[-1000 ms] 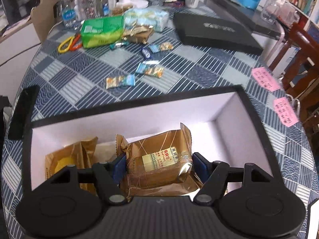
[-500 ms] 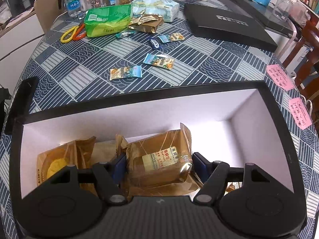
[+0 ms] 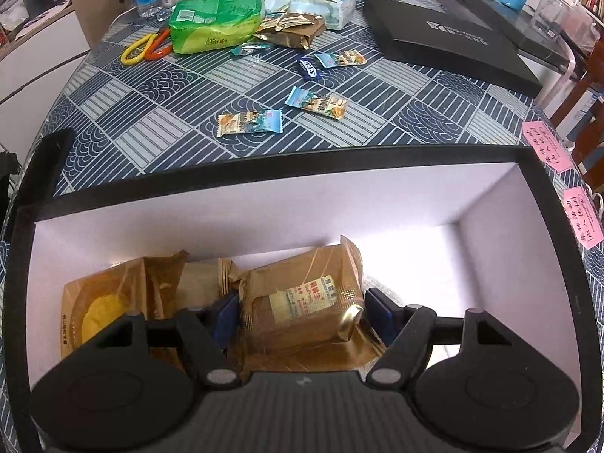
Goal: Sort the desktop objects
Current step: 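Lower the gold packet into the white box and open the left gripper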
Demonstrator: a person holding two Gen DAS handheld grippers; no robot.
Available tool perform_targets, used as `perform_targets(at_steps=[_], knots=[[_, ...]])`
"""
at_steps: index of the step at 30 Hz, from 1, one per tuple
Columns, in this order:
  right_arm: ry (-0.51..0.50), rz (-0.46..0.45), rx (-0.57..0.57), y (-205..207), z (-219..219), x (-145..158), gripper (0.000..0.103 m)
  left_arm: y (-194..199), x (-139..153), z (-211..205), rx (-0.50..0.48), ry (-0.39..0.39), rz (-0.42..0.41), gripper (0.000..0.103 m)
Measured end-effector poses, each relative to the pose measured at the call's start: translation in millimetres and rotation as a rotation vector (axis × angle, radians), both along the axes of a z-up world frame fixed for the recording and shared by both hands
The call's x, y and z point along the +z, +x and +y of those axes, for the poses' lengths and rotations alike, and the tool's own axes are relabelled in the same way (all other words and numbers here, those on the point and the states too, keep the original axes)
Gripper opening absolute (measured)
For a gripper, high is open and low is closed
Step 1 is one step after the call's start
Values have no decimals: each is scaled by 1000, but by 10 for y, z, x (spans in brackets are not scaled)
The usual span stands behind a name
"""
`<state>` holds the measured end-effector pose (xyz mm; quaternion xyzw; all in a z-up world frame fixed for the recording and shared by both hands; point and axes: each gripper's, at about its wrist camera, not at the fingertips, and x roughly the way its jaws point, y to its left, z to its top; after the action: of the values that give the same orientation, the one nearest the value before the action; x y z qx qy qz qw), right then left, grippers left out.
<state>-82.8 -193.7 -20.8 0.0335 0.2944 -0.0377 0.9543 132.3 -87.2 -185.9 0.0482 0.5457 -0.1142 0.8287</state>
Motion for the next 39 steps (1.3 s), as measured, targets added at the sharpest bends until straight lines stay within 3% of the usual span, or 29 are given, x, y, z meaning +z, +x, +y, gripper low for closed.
perform_targets(at_steps=[16, 24, 33, 39], knots=[[-23, -8, 10, -50, 71, 29, 103, -76, 187, 36, 1, -34, -17, 93], [-56, -18, 40, -53, 181, 96, 103, -276, 725, 255, 2, -69, -137, 97], [-83, -18, 87, -11, 339, 181, 103, -580, 1406, 698, 60, 23, -328, 103], [-53, -18, 161, 50, 467, 271, 103, -661, 1633, 965, 115, 80, -328, 103]])
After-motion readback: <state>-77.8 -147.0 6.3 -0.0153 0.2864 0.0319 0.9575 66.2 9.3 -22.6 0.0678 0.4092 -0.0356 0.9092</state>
